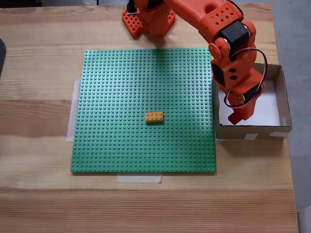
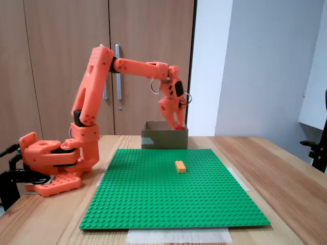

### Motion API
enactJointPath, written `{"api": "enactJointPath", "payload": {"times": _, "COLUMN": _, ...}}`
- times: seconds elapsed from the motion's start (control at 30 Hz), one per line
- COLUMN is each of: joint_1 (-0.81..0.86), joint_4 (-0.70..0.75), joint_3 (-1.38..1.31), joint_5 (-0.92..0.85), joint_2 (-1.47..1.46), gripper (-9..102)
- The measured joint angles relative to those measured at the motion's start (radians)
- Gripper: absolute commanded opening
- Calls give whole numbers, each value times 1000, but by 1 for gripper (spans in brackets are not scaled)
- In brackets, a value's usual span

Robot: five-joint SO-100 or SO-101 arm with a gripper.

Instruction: Pick the red lego block and put it in the box.

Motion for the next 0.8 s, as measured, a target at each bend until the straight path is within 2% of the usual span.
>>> {"api": "enactJointPath", "payload": {"times": 0.2, "joint_1": 0, "joint_4": 26, "joint_3": -91, "joint_5": -8, "joint_2": -46, "gripper": -1}}
{"api": "enactJointPath", "payload": {"times": 0.8, "joint_1": -41, "joint_4": 60, "joint_3": -100, "joint_5": -18, "joint_2": -46, "gripper": -1}}
